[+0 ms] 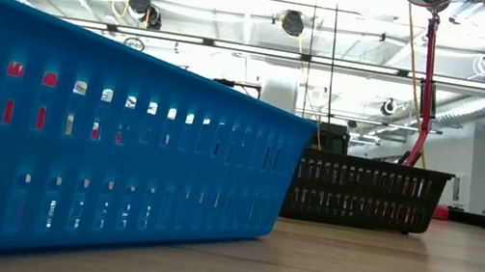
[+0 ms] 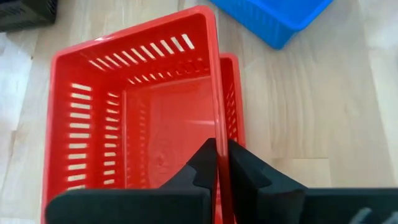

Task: Stack baskets by color
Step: Stack the right red basket on the bottom red basket, then stack the bottom blue basket on the stacked blue baskets

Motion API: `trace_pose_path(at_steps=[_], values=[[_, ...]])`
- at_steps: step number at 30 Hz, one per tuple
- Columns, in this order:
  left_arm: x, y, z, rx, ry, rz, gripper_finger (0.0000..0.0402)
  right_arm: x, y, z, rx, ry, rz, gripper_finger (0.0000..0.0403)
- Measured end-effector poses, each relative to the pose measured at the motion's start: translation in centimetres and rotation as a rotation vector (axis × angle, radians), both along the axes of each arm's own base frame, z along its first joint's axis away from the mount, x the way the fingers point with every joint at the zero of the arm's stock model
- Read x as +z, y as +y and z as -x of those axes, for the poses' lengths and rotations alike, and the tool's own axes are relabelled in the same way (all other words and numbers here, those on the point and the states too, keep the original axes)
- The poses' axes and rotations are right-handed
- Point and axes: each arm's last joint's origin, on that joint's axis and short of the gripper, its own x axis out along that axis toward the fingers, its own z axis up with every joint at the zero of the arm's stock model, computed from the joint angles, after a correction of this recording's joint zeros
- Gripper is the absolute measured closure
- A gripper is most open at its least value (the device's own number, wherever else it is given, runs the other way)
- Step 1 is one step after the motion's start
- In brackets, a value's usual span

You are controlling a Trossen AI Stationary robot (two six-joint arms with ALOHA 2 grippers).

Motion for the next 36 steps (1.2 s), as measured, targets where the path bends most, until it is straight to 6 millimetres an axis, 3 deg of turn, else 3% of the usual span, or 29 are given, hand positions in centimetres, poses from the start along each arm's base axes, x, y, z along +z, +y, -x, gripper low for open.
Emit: trace_pose_path(at_steps=[6,18,27,36], values=[[-0.4,-0.2,-0.1,0.009,0.009,-0.007,0.0358,0.0,0.0,0.0,0.000,0.000,0.000,0.0129],[-0.3,-0.2,0.0,0.017,0.022,0.016,0.0255,0.0,0.0,0.0,0.000,0.000,0.000,0.0129],[0.3,-0.7,-0.8,-0.009,-0.055,0.085,0.0277,0.0,0.0,0.0,0.000,0.000,0.000,0.0129],[2.2,0.5,-4.2,0.076,-0.117,0.112,0.0308,0.0,0.0,0.0,-0.005,0.003,-0.014,0.0129]])
